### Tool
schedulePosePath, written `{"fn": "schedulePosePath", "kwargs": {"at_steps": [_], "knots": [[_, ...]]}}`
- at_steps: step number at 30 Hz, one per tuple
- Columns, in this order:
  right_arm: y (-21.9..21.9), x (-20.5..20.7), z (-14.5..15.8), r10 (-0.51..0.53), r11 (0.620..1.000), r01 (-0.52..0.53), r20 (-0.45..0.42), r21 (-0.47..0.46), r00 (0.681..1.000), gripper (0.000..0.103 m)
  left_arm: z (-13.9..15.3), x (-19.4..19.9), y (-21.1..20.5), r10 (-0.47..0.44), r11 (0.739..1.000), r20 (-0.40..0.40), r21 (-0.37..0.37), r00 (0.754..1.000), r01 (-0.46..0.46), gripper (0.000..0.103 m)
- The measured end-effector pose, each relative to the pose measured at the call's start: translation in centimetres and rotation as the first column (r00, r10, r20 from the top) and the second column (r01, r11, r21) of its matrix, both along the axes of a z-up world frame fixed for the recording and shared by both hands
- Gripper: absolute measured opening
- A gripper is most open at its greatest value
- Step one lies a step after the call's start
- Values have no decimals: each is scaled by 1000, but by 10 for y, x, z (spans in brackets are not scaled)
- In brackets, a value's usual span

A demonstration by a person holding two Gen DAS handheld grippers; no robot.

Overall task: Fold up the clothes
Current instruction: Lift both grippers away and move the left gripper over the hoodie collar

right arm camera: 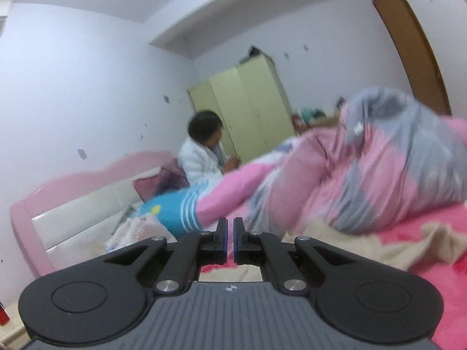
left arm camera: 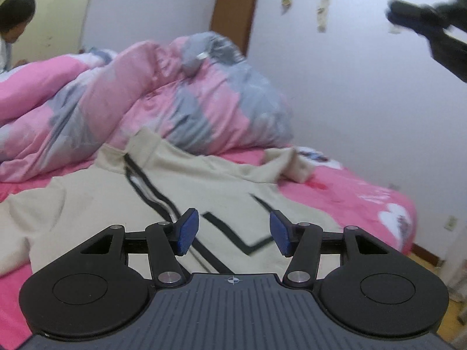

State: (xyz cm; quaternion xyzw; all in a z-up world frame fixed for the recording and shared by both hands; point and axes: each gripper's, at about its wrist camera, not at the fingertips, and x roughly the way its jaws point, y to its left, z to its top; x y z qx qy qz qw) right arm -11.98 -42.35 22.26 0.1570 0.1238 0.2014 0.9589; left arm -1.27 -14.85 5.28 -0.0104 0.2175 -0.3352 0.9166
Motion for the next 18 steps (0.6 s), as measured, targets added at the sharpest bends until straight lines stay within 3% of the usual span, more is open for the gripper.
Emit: {"fn": "schedulePosePath", "kwargs": {"at_steps": [5,10,16,18], "knots": [[-14,67,-43,-101,995,102,-152,0,983,2,-12,77,-25,70,997,-119,1,990,-71,54],[-34,130,-84,-191,981,190,-235,-26,953,2,-38,134,-60,59,998,-184,10,981,-58,53],[-36,218,-140,-248,966,208,-331,-150,910,3,-102,177,-78,69,998,-309,6,949,-70,51],[-33,254,-157,-253,957,181,-348,-225,903,3,-107,175,-76,56,998,-276,-3,960,-59,52]]}}
